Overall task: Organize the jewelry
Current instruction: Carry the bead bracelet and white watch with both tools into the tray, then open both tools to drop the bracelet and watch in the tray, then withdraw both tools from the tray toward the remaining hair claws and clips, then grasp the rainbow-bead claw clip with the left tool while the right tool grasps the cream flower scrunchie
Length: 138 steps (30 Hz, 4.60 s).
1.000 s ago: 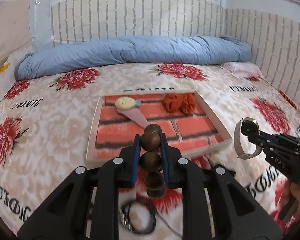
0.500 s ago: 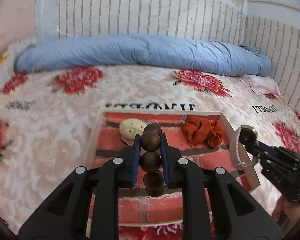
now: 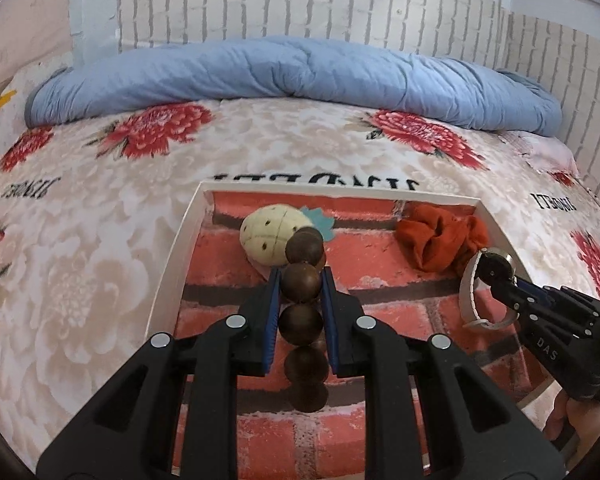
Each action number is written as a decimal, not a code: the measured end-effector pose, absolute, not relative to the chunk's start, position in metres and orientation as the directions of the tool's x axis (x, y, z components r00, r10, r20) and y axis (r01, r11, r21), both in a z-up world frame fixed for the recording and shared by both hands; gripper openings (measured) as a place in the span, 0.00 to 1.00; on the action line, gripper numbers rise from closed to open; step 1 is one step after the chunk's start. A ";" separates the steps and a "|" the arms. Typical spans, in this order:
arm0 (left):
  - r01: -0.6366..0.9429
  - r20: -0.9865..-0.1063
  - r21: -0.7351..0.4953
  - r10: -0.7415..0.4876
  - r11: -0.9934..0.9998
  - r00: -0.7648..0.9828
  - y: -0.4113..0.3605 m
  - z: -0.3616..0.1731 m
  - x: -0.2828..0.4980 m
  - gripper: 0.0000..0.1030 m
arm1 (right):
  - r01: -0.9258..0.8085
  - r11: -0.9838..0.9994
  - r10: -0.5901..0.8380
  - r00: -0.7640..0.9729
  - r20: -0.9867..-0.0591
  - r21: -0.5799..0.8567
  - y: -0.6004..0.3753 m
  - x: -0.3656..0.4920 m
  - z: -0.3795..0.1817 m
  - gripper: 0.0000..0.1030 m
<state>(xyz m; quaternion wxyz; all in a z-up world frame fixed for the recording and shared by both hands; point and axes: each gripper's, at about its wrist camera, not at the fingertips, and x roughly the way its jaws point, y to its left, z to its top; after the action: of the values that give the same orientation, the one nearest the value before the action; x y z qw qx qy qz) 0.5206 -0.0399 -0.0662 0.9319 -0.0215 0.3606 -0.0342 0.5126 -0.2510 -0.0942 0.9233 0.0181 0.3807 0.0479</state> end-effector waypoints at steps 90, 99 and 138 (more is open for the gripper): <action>-0.086 -0.620 -0.043 0.041 0.995 0.783 0.051 0.014 0.384 0.95 | -0.031 0.999 0.015 0.820 -0.572 -0.017 -0.244 0.359 -0.032 0.84; -0.105 -0.632 0.015 0.091 0.994 0.769 0.094 0.009 0.310 0.95 | 0.009 0.999 -0.032 0.804 -0.594 -0.041 -0.244 0.286 -0.037 0.86; -0.096 -0.771 0.038 0.091 0.995 0.630 0.103 -0.094 0.247 0.95 | -0.024 0.995 -0.052 0.724 -0.687 -0.101 -0.223 0.218 -0.086 0.91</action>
<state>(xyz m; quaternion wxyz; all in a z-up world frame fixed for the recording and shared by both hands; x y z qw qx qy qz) 0.2472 0.1032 -0.0944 0.9029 -0.0033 0.4267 0.0518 0.2181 -0.2229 -0.0861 0.9271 -0.0513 0.3712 -0.0077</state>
